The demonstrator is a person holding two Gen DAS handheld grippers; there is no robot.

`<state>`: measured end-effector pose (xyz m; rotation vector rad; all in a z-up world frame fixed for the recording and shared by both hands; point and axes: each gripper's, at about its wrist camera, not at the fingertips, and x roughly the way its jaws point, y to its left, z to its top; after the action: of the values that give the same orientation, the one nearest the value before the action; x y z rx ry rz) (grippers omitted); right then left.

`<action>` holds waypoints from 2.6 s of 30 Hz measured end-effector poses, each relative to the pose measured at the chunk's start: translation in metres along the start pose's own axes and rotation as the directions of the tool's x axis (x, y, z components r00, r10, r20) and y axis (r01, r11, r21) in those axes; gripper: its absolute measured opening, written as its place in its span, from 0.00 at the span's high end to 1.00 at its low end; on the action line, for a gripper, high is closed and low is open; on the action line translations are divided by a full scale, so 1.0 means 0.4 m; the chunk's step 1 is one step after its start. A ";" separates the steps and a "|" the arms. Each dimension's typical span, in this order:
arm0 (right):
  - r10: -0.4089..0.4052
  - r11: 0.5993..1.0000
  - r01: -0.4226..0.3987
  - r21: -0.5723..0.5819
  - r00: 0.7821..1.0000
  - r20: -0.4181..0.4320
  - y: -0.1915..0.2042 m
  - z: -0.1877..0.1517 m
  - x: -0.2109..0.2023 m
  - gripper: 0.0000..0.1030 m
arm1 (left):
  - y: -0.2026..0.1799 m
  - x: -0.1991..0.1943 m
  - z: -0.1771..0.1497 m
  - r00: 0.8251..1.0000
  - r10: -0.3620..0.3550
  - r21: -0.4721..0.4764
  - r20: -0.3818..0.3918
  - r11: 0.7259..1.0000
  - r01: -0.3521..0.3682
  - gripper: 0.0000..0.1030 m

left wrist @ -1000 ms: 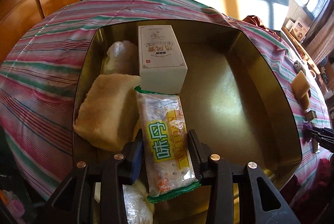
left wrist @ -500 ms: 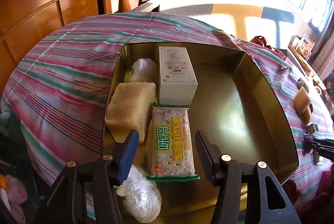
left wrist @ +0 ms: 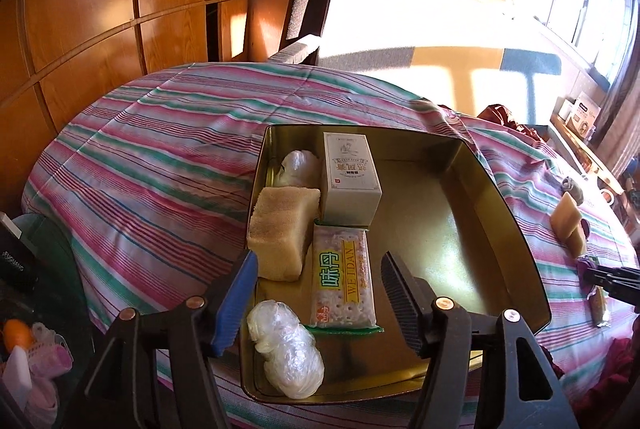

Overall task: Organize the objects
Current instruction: 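Carry the purple packet into the gold tray and open the right tool, then move both tools back toward the remaining items on the cloth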

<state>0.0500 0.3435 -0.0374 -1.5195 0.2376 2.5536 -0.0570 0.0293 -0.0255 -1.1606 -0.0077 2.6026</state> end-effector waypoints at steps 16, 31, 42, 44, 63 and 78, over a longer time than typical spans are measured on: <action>0.314 0.920 -0.301 -0.252 0.950 0.011 0.425 0.114 -0.026 0.69 | 0.091 -0.029 -0.027 1.000 0.016 -0.097 0.019 0.995 -0.014 0.34; 0.449 0.814 -0.514 -0.270 0.852 -0.269 0.704 0.045 0.196 0.62 | 0.164 -0.023 -0.067 0.999 0.031 -0.173 -0.011 0.984 -0.032 0.28; 0.486 0.825 -0.522 -0.215 0.851 -0.201 0.653 0.043 0.136 0.55 | 0.132 -0.047 -0.059 0.999 0.047 -0.132 0.024 0.990 -0.043 0.25; 0.473 0.836 -0.504 -0.218 0.863 -0.180 0.648 0.045 0.124 0.55 | 0.124 -0.052 -0.057 0.998 0.050 -0.121 0.029 0.992 -0.046 0.25; 0.348 0.931 -0.338 -0.140 0.936 0.054 0.422 0.085 -0.007 0.52 | -0.017 -0.084 -0.031 0.997 0.029 0.046 0.071 0.998 -0.033 0.22; 0.118 0.983 -0.143 0.119 0.974 0.194 0.021 0.107 -0.090 0.43 | -0.212 -0.051 0.012 0.997 -0.054 0.222 0.055 0.974 0.040 0.20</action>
<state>0.0283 0.3427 0.0149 -1.2471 0.4872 2.6984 -0.0253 0.1055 0.0029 -0.9904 0.2331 2.5197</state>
